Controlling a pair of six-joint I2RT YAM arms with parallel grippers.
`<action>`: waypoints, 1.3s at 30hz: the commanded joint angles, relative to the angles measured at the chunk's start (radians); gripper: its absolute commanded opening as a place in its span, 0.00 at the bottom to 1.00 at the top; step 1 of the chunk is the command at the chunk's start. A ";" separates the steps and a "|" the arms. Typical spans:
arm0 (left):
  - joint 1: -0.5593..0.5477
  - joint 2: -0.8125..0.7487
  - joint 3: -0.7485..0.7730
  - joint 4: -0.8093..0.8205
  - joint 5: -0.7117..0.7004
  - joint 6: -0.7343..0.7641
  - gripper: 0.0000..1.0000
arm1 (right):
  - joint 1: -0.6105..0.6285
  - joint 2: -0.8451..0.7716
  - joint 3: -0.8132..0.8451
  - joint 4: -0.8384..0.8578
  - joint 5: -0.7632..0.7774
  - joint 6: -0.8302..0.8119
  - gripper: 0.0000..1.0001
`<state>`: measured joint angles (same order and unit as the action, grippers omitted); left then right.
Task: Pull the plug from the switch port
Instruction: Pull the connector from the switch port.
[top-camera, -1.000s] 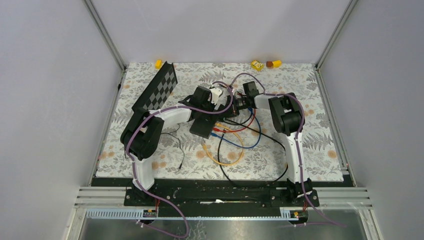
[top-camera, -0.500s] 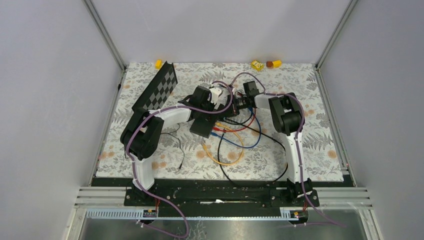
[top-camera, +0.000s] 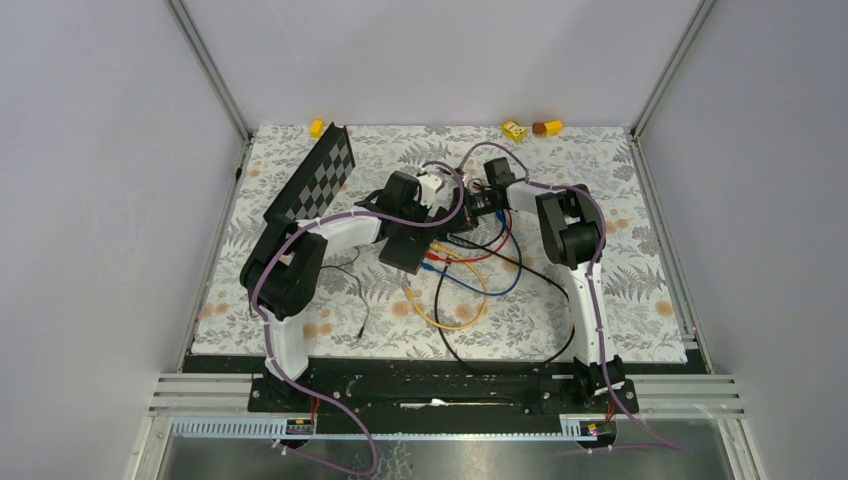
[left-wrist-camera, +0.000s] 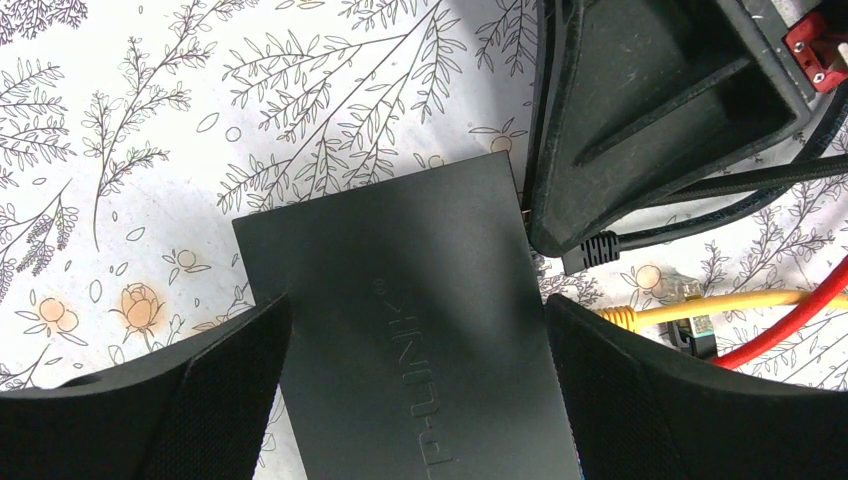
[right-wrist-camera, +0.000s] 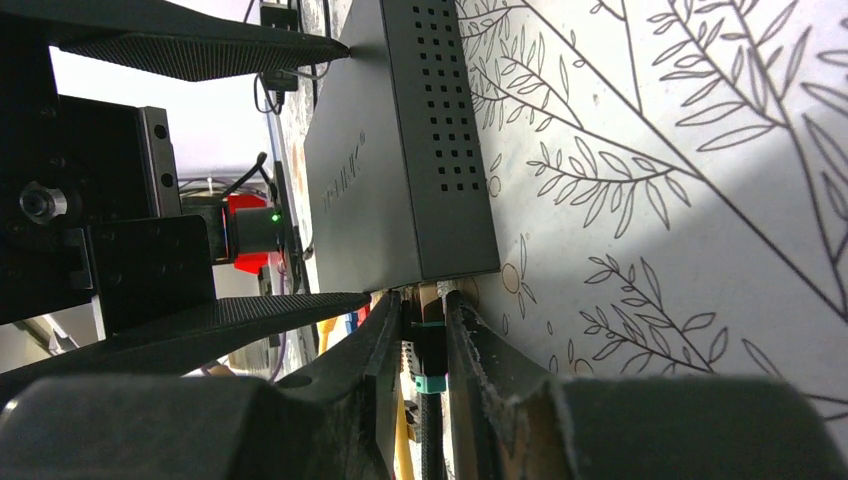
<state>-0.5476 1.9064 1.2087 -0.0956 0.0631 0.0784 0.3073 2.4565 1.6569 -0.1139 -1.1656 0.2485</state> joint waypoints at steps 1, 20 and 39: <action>0.032 -0.023 -0.023 -0.043 -0.037 0.018 0.96 | -0.033 0.062 0.088 -0.251 0.119 -0.183 0.00; 0.052 -0.040 -0.025 -0.048 -0.027 -0.011 0.96 | -0.039 0.039 0.077 -0.258 0.184 -0.212 0.00; 0.061 -0.179 -0.107 0.072 0.179 -0.026 0.99 | -0.042 0.054 0.062 -0.228 0.129 -0.160 0.00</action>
<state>-0.4908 1.8210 1.1194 -0.1017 0.1326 0.0582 0.2905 2.4706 1.7378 -0.3267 -1.1461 0.1101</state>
